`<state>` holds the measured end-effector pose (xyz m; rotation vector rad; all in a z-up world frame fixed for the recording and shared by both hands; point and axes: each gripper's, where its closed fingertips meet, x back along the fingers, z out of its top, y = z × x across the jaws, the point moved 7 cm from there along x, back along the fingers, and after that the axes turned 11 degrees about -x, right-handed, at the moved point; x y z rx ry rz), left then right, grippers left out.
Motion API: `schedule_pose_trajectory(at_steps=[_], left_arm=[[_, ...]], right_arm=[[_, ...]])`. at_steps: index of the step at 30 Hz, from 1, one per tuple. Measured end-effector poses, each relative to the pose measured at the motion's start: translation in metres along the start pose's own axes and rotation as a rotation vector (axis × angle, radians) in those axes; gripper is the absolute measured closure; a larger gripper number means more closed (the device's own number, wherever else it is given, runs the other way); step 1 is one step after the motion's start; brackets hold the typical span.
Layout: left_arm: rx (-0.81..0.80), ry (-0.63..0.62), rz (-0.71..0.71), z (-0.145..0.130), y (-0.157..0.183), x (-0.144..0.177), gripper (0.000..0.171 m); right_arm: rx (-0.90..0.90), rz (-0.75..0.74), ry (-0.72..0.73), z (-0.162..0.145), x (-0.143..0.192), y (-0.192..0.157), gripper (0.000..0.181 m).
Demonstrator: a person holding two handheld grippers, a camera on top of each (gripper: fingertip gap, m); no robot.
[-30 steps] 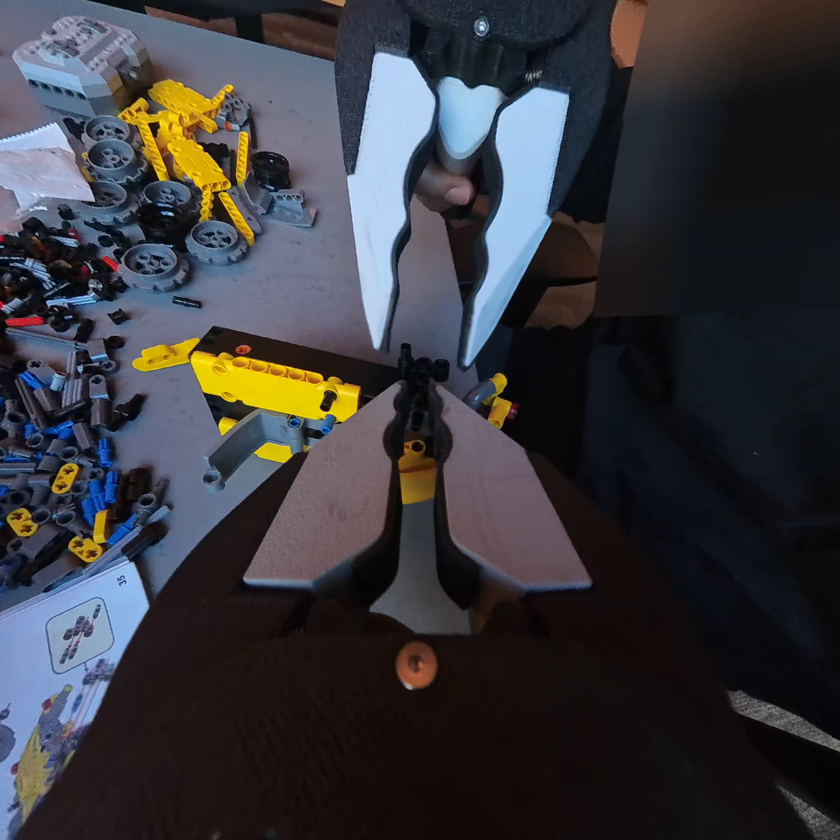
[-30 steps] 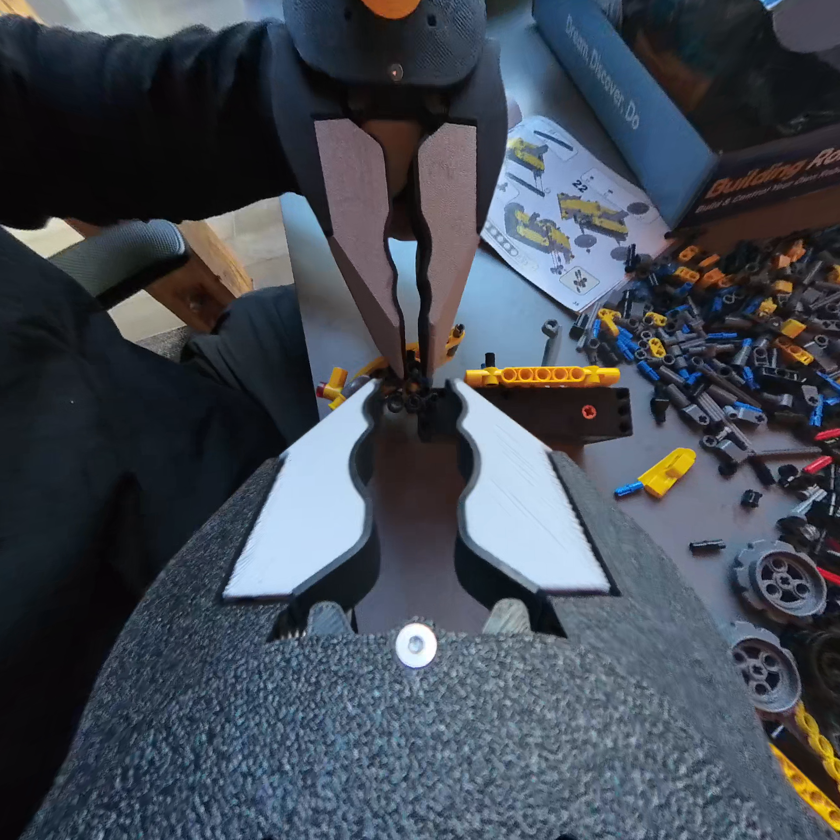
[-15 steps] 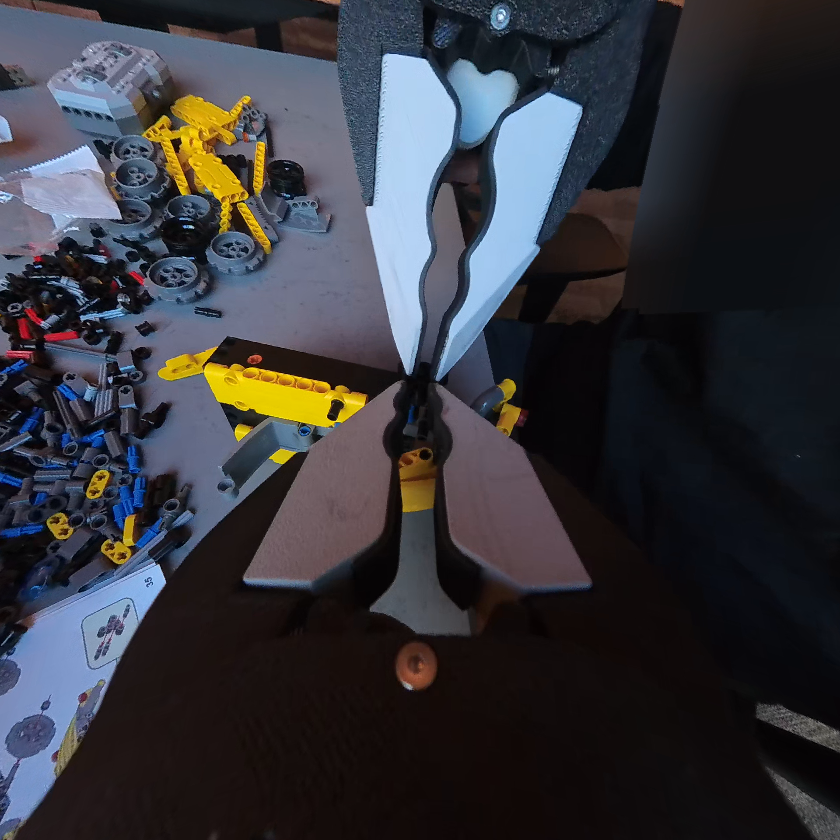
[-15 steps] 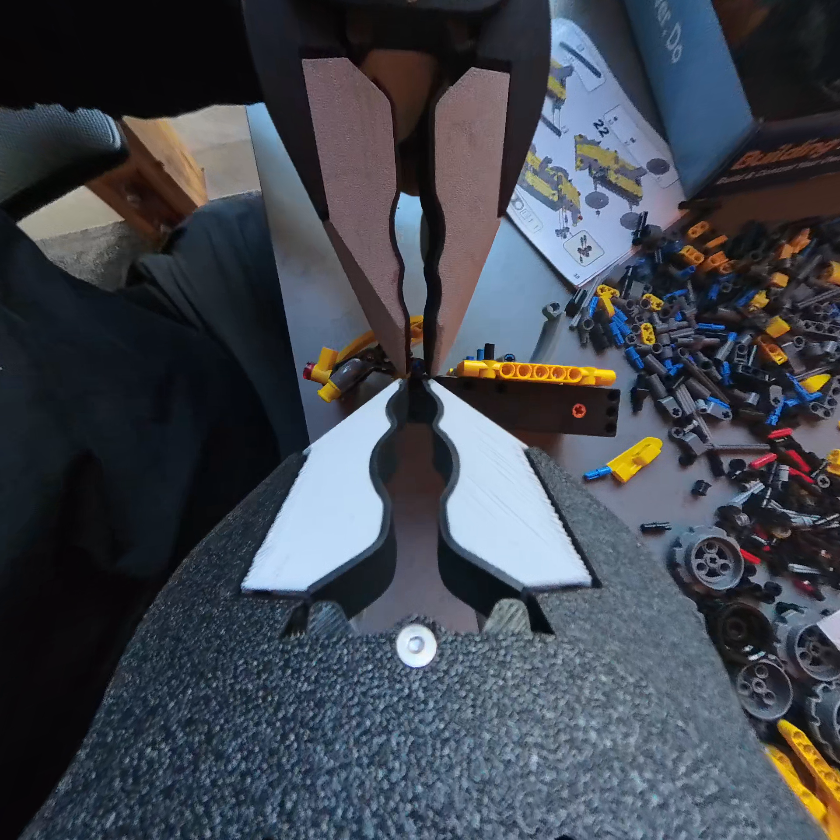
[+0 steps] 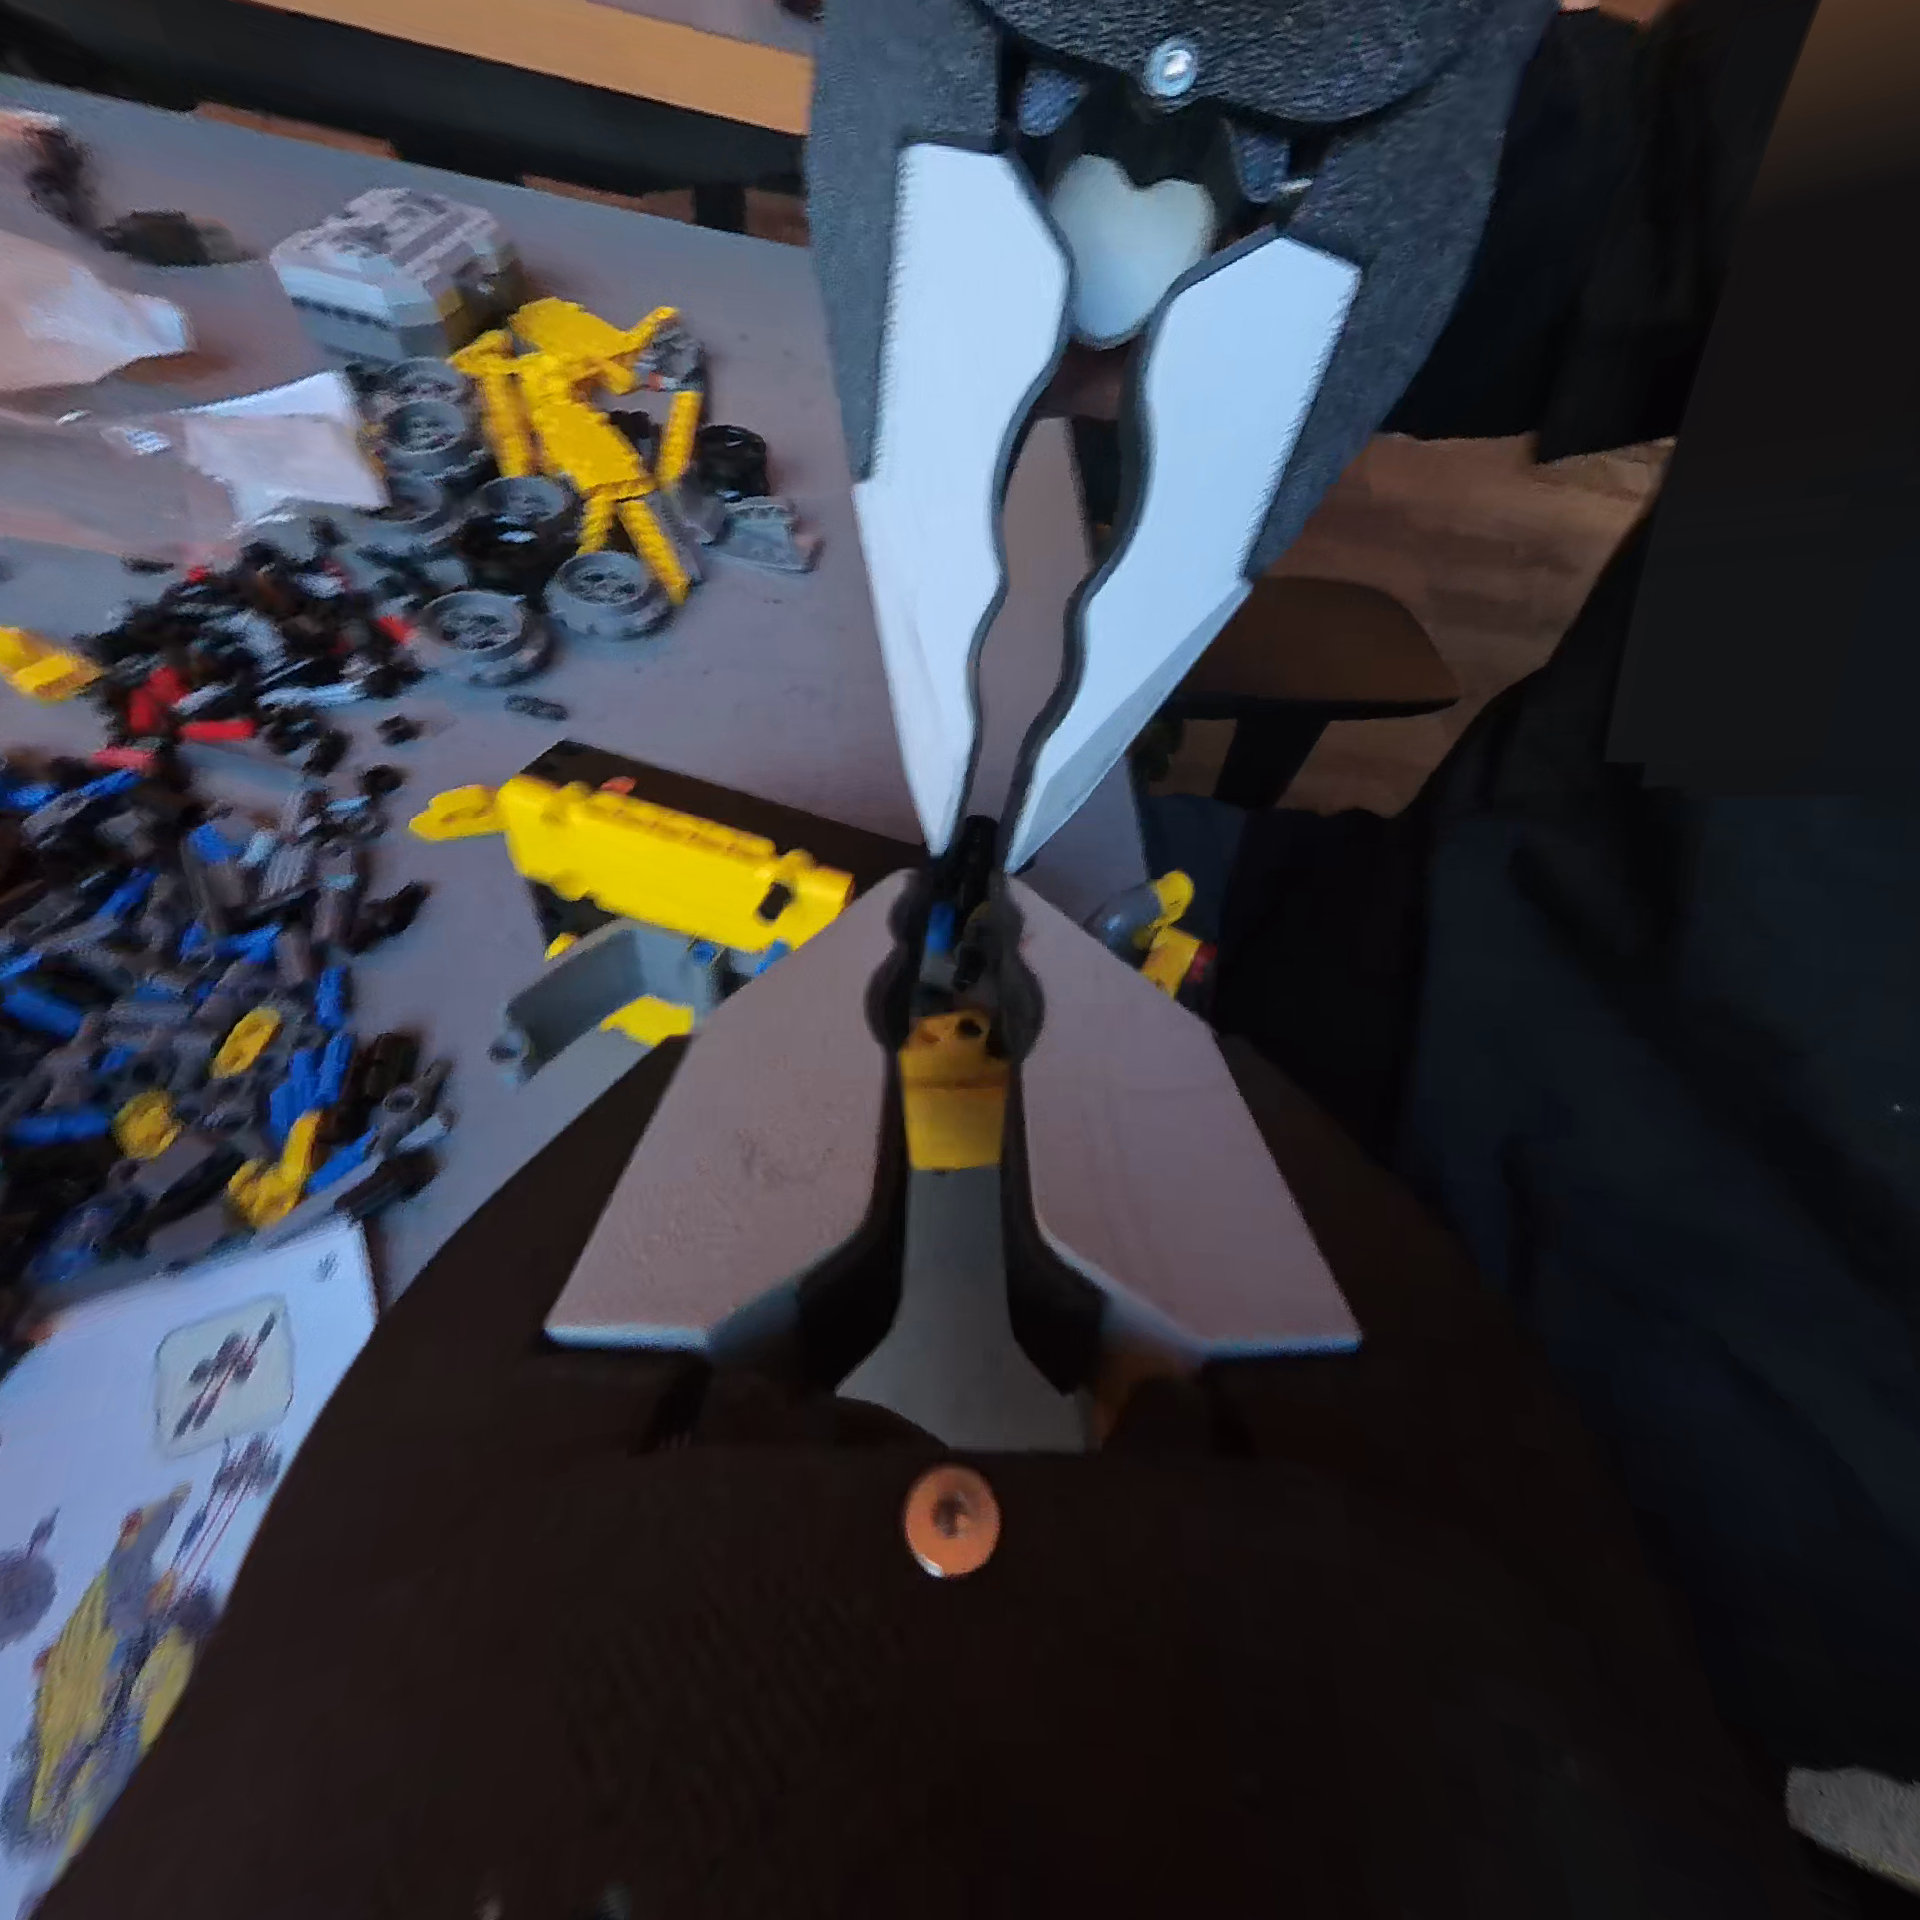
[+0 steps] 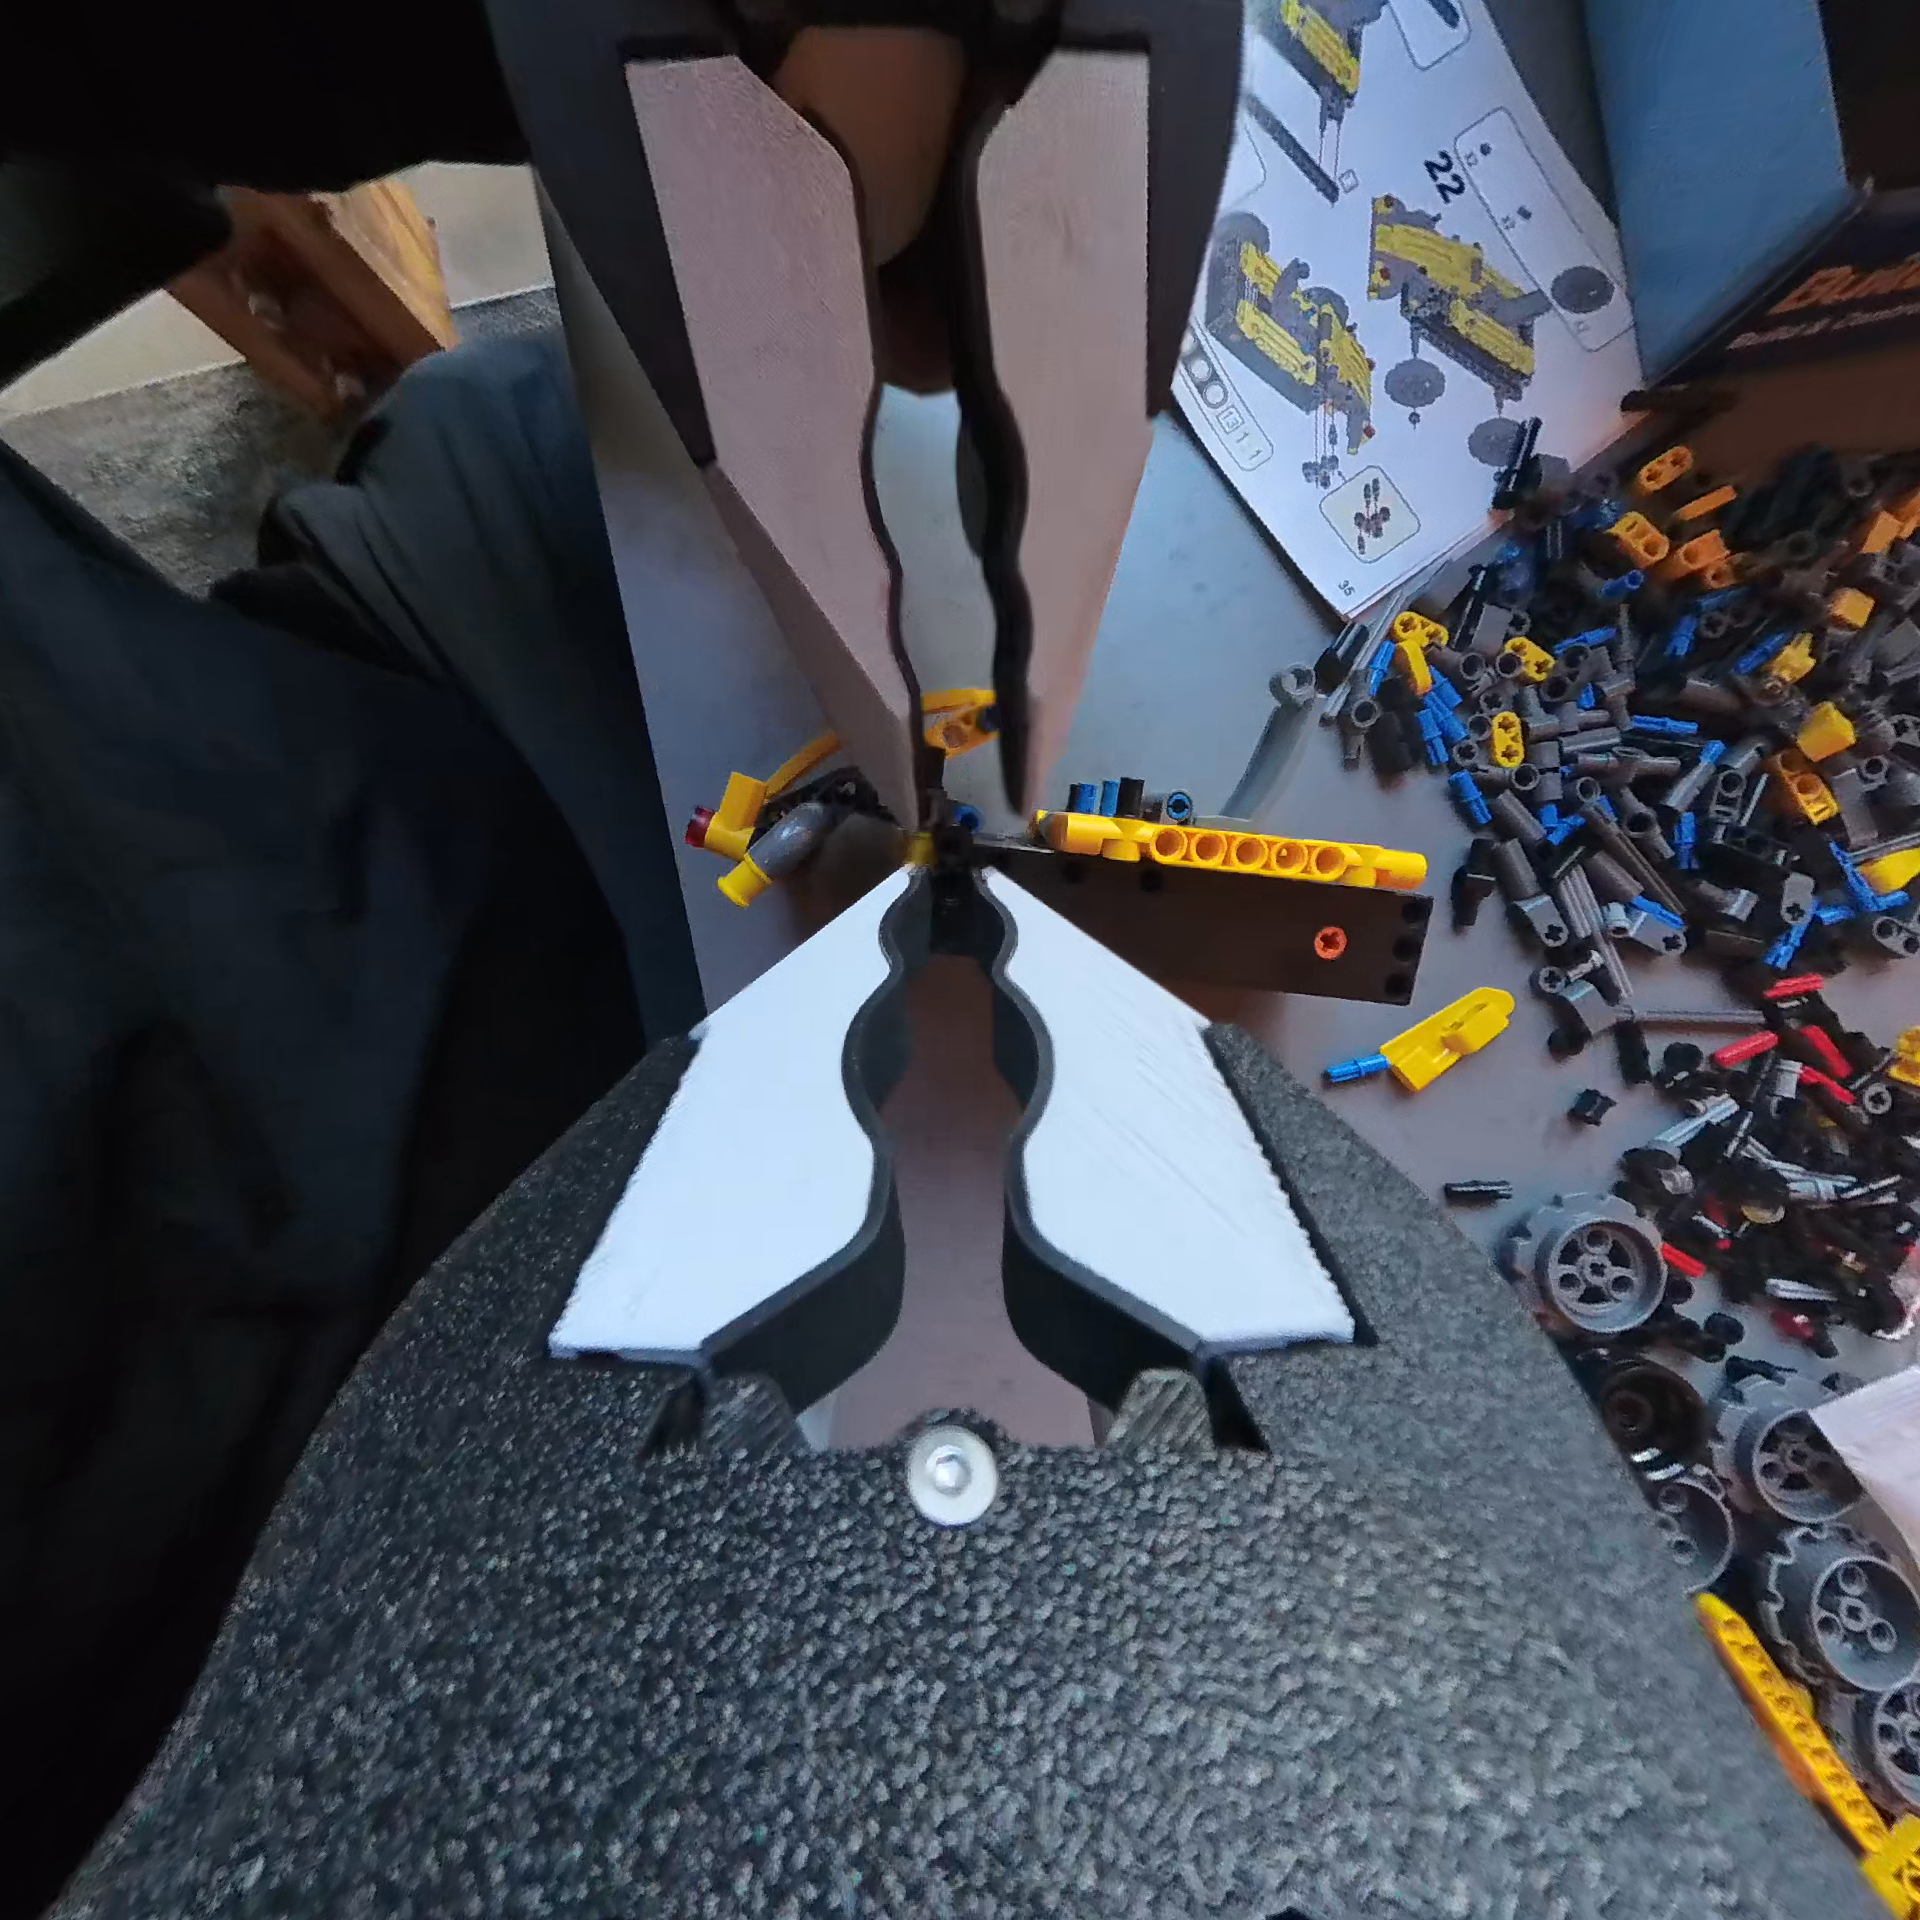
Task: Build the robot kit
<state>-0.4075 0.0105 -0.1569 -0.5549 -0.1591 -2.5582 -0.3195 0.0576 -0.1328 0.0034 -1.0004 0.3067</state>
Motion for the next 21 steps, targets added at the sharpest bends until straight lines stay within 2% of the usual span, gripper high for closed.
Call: schedule_pose_trajectory(at_steps=[4, 14, 21], left_arm=[[0.085, 0.028, 0.025, -0.007, 0.0, 0.016, 0.142], [0.138, 0.073, -0.083, -0.014, 0.002, 0.002, 0.151], [0.152, 0.112, -0.138, -0.019, -0.004, 0.012, 0.153]], right_arm=[[-0.073, 0.037, -0.02, 0.002, 0.0, 0.003, 0.175], [-0.122, 0.055, -0.069, 0.009, 0.0, 0.01, 0.175], [-0.117, 0.057, -0.105, 0.011, -0.004, 0.009, 0.174]])
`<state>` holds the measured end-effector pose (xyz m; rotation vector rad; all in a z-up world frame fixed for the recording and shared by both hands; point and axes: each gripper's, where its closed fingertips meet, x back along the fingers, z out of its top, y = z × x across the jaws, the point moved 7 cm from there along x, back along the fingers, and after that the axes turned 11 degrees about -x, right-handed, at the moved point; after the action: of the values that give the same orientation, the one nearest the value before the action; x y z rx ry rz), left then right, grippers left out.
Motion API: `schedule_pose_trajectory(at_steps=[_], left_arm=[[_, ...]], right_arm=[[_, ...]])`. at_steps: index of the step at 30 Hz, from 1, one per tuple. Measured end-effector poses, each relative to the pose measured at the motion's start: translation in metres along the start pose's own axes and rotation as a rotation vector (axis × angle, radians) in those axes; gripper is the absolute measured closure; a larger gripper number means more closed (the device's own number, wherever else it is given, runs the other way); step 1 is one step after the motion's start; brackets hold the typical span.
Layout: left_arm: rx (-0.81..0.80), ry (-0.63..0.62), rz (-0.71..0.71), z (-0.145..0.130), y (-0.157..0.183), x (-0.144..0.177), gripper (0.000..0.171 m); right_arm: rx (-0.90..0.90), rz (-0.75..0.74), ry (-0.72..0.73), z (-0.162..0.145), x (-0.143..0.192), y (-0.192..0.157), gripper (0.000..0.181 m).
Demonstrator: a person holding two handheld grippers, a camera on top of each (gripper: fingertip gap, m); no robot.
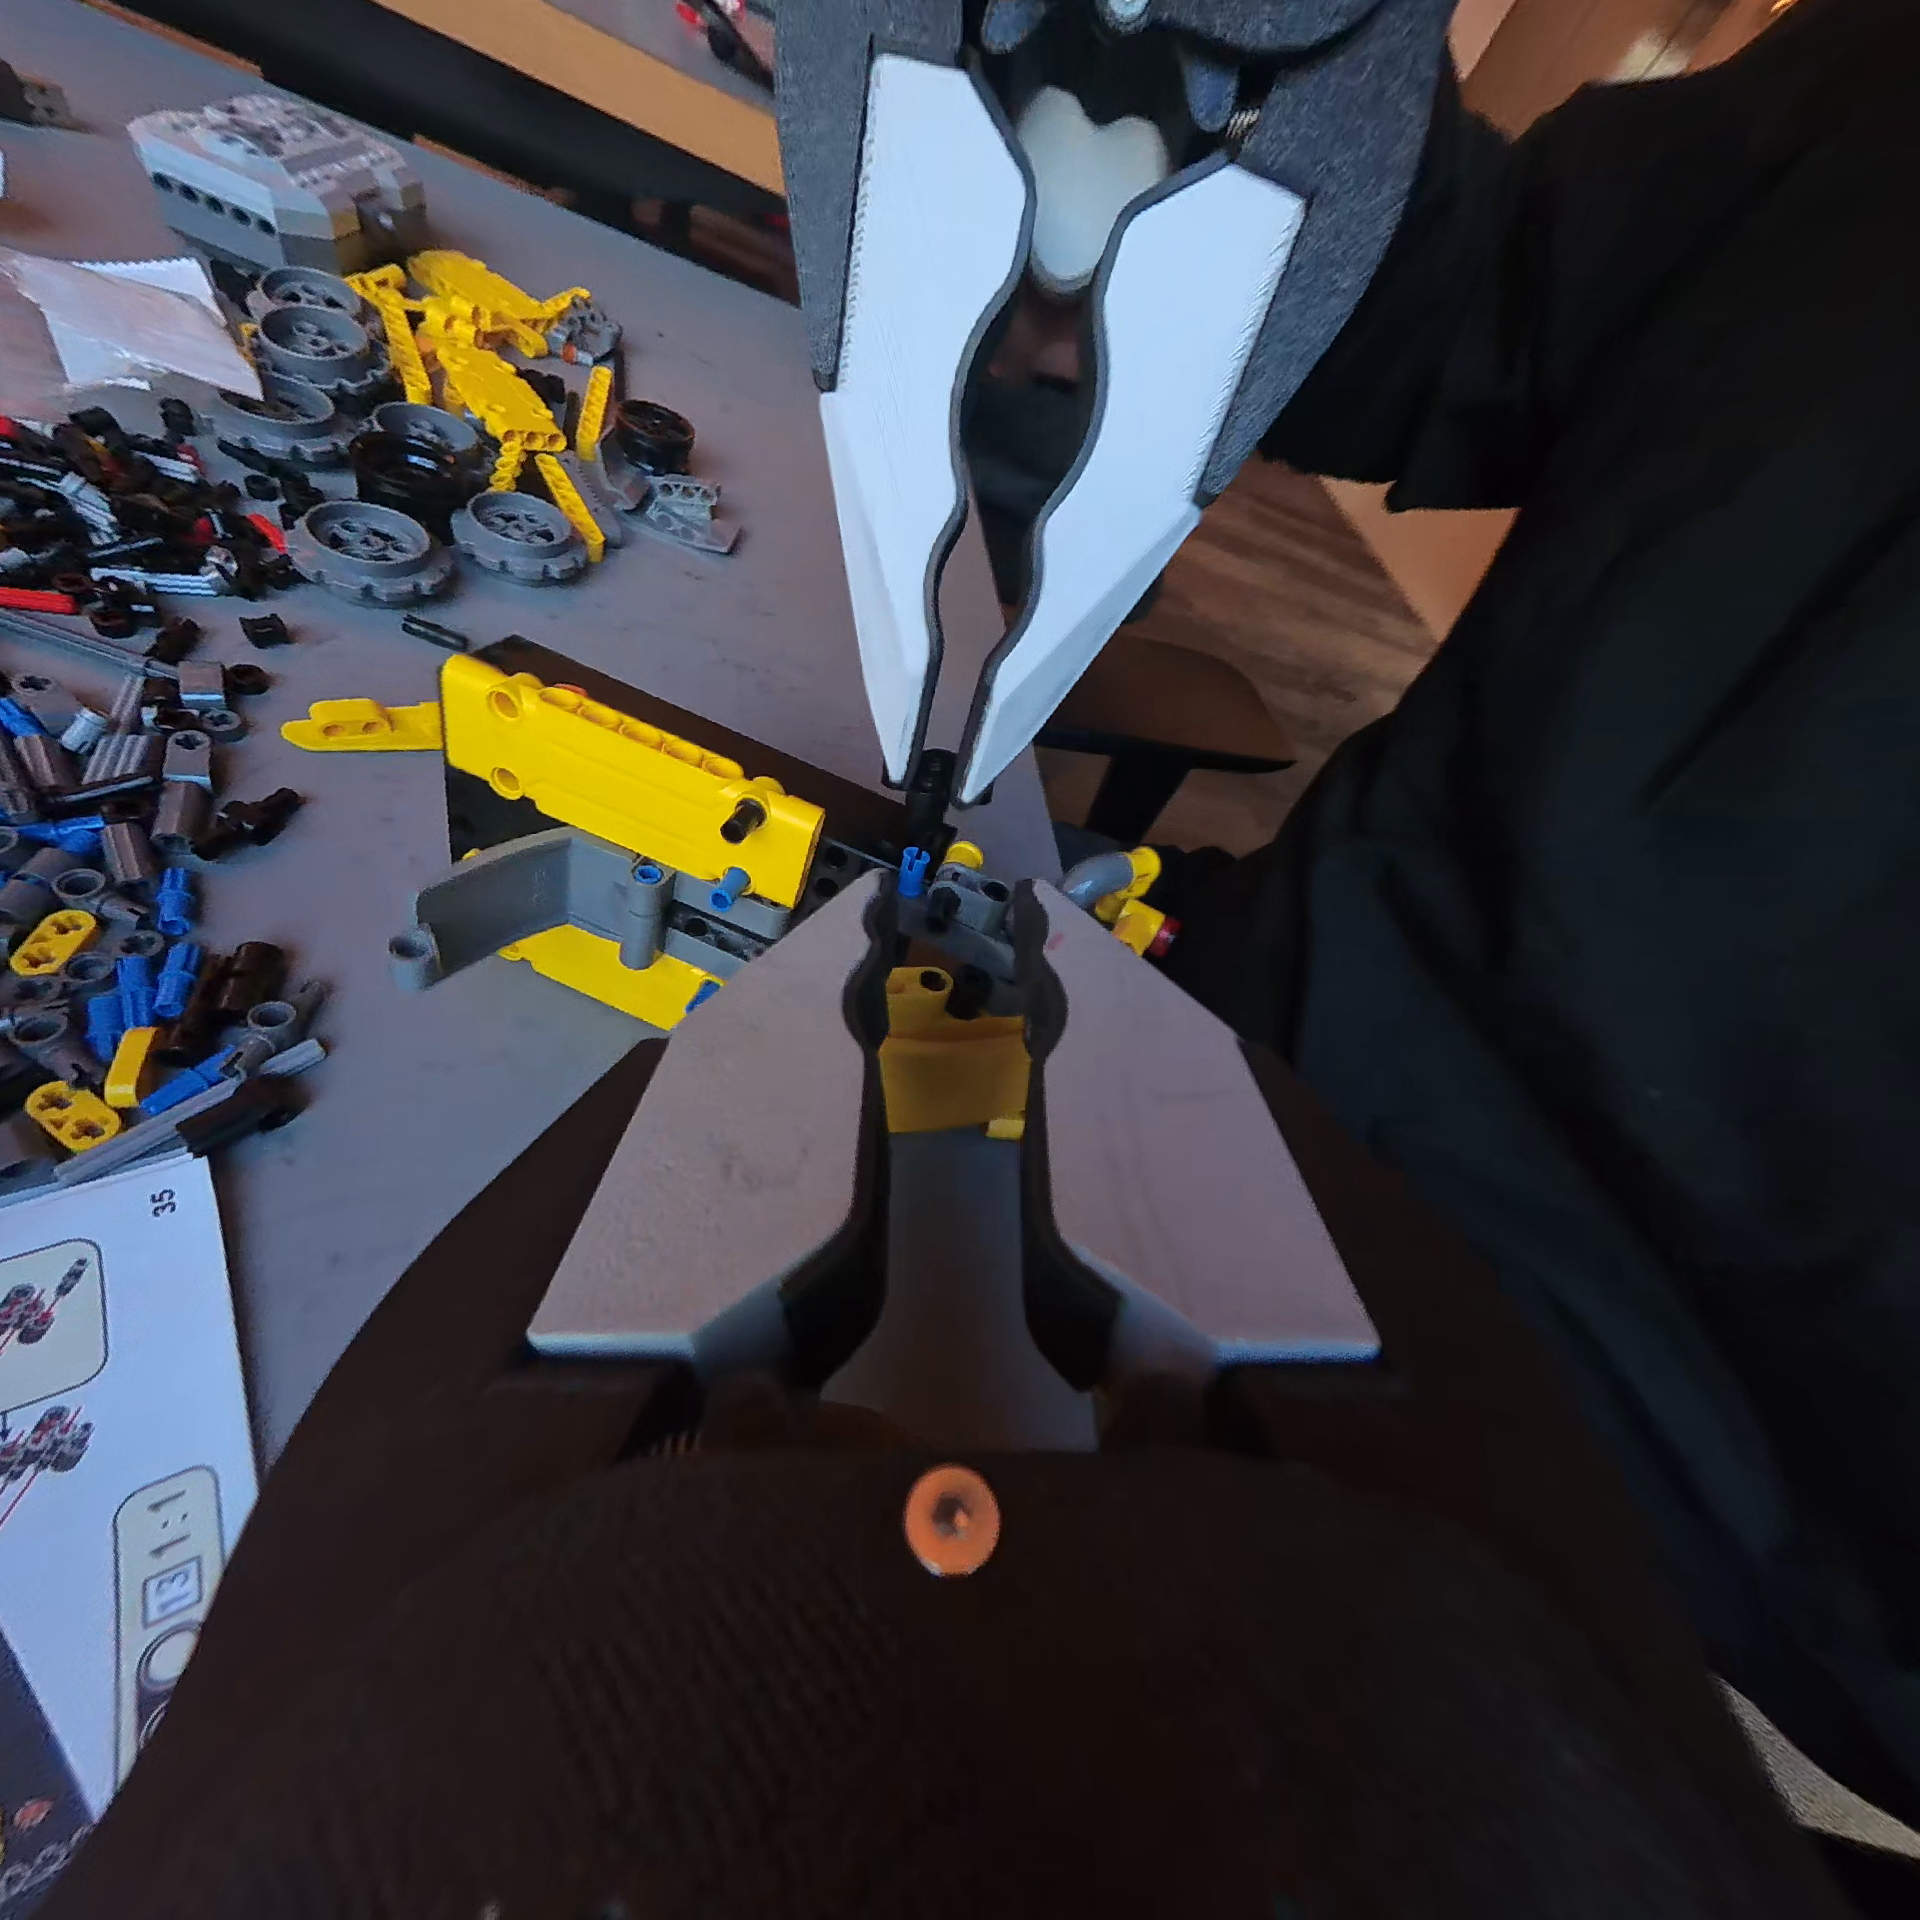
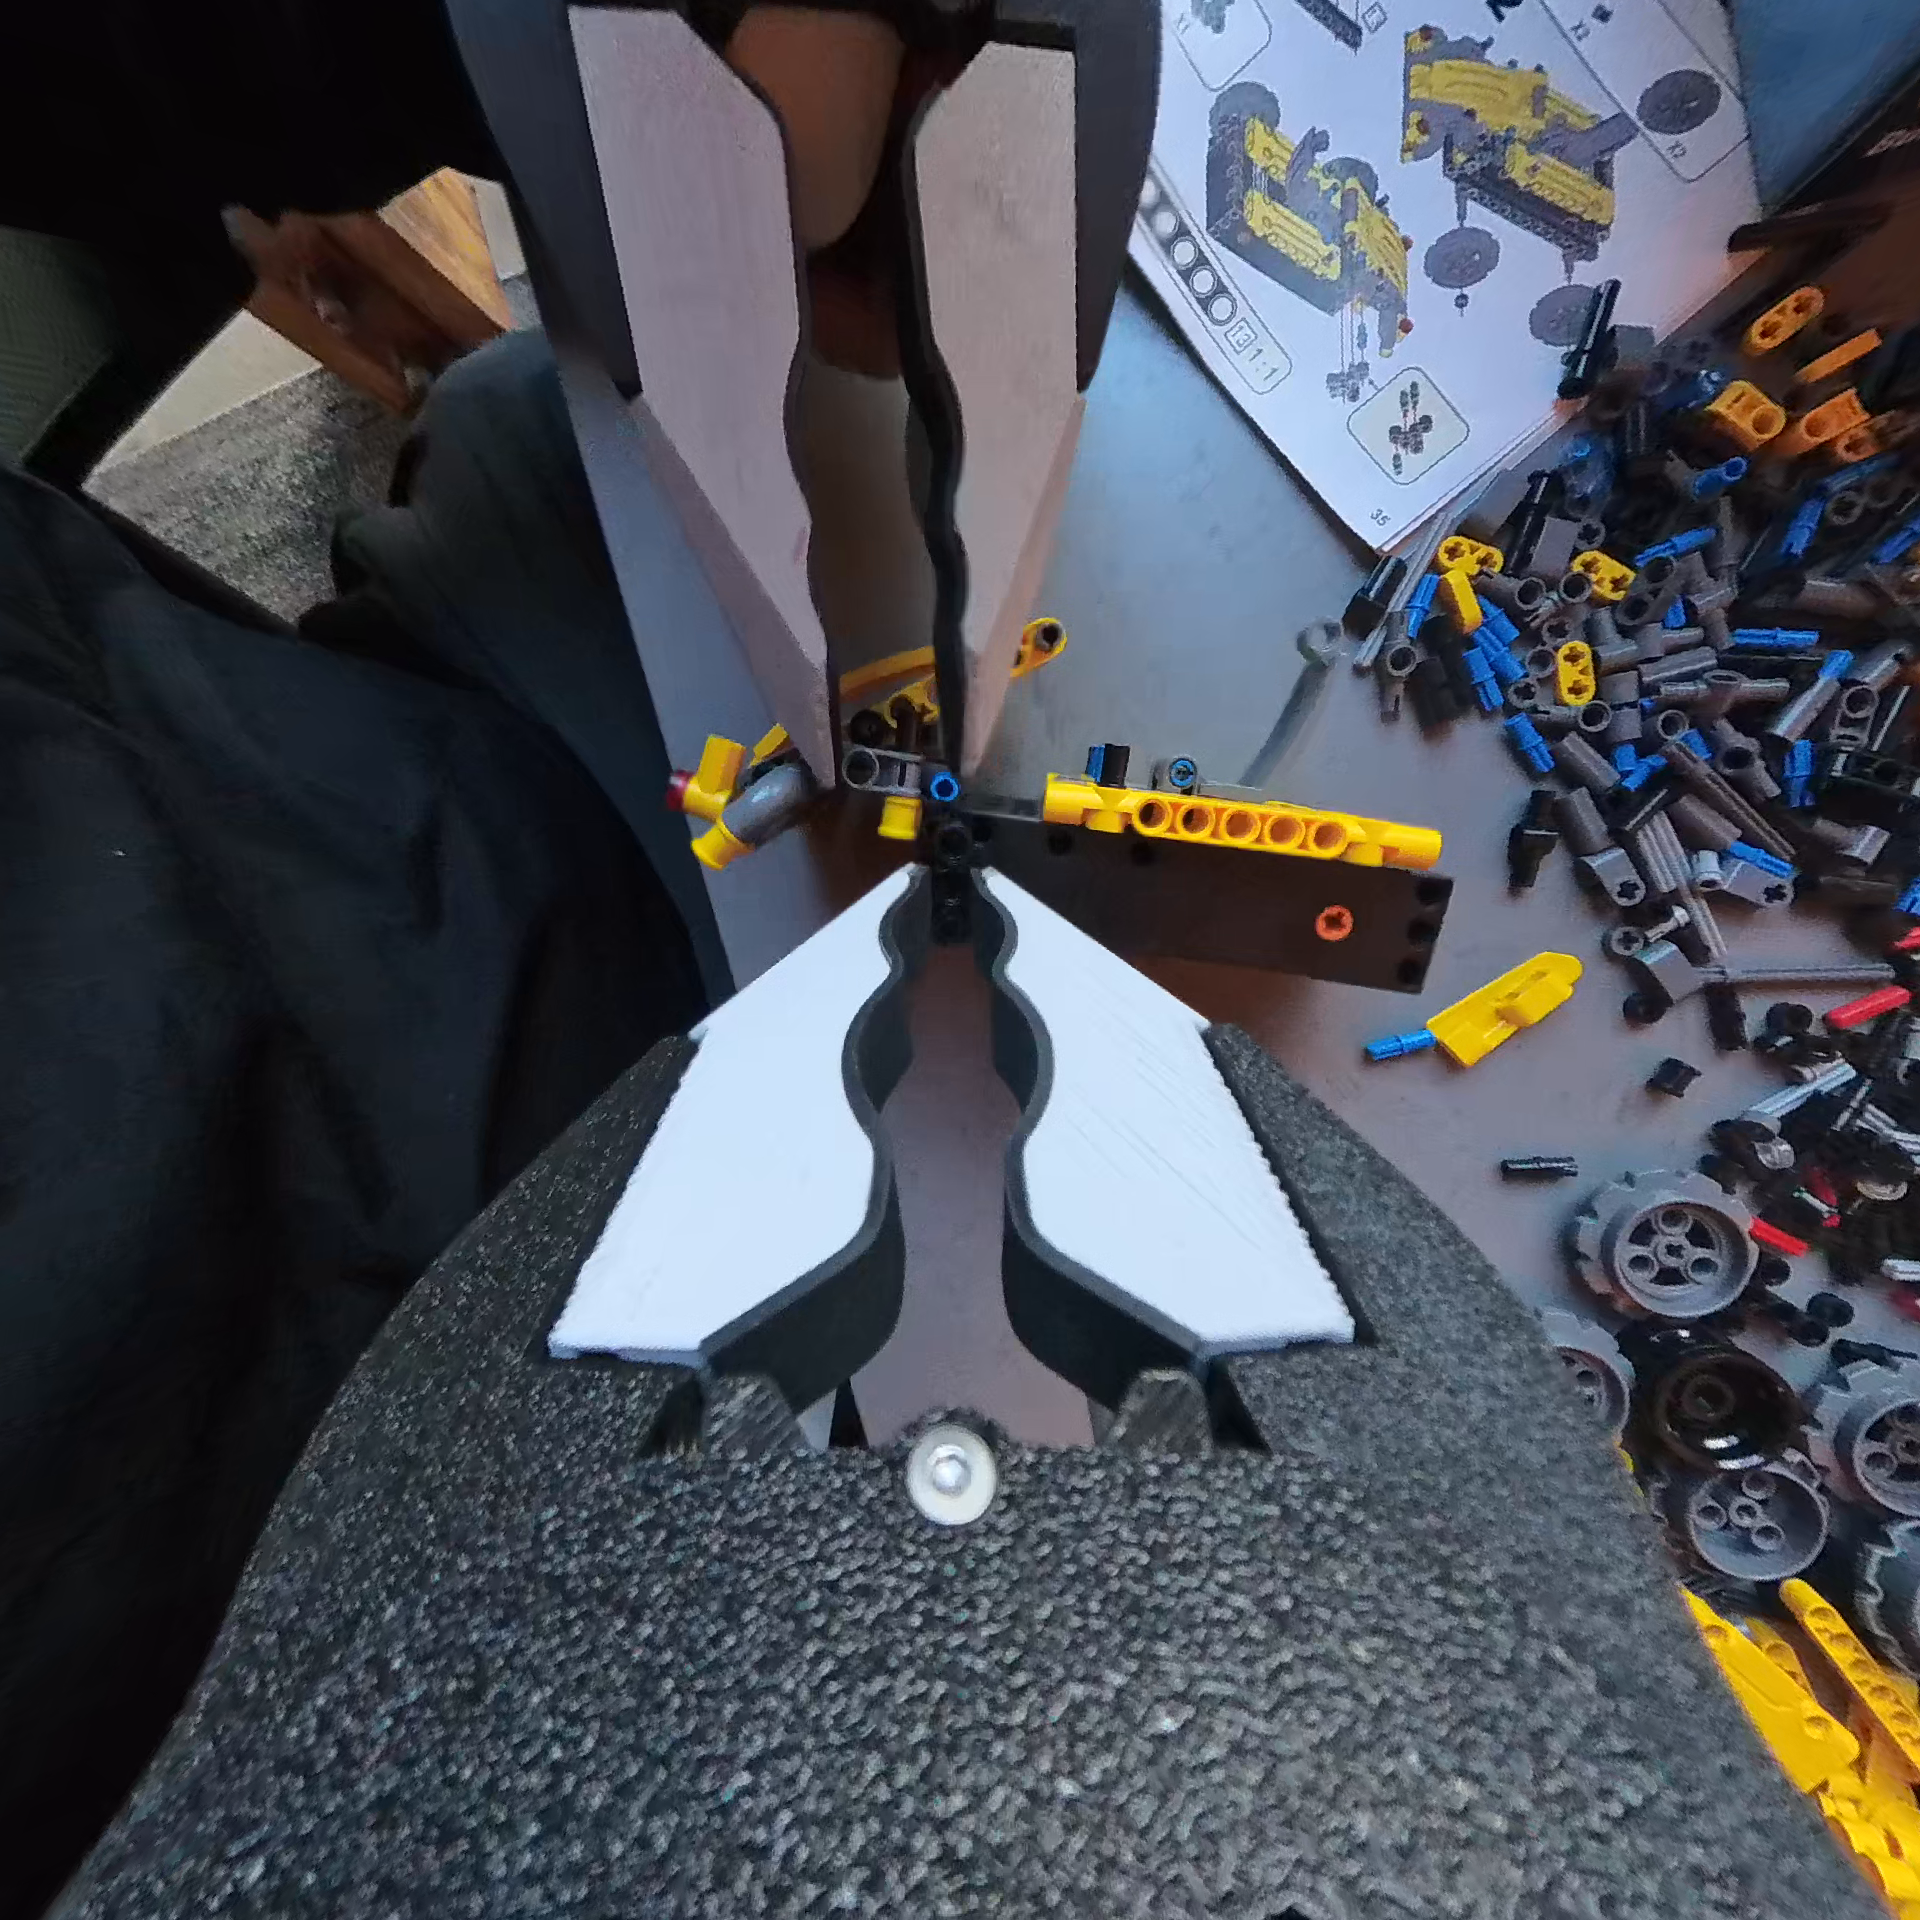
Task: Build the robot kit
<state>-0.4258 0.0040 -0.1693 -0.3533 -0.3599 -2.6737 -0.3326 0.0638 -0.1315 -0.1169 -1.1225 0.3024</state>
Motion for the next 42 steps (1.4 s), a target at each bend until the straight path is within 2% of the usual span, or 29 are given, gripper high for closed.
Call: schedule_pose_trajectory(at_steps=[11, 14, 18, 32, 42], left_arm=[[-0.042, 0.016, -0.055, 0.003, -0.008, 0.021, 0.166], [-0.065, -0.042, -0.07, 0.001, -0.011, 0.015, 0.165], [-0.089, -0.052, -0.111, 0.002, -0.011, 0.01, 0.17], [-0.119, 0.046, -0.144, -0.005, -0.011, 0.009, 0.17], [-0.153, 0.045, -0.112, -0.004, -0.008, 0.007, 0.17]], right_arm=[[0.004, 0.019, 0.01, 0.005, -0.002, -0.001, 0.174], [-0.008, 0.025, 0.013, 0.005, -0.002, 0.0, 0.174], [-0.016, 0.028, 0.011, 0.006, -0.003, 0.0, 0.174], [-0.05, 0.029, -0.048, 0.01, -0.004, -0.004, 0.174], [-0.027, -0.039, -0.097, 0.011, -0.003, -0.008, 0.174]])
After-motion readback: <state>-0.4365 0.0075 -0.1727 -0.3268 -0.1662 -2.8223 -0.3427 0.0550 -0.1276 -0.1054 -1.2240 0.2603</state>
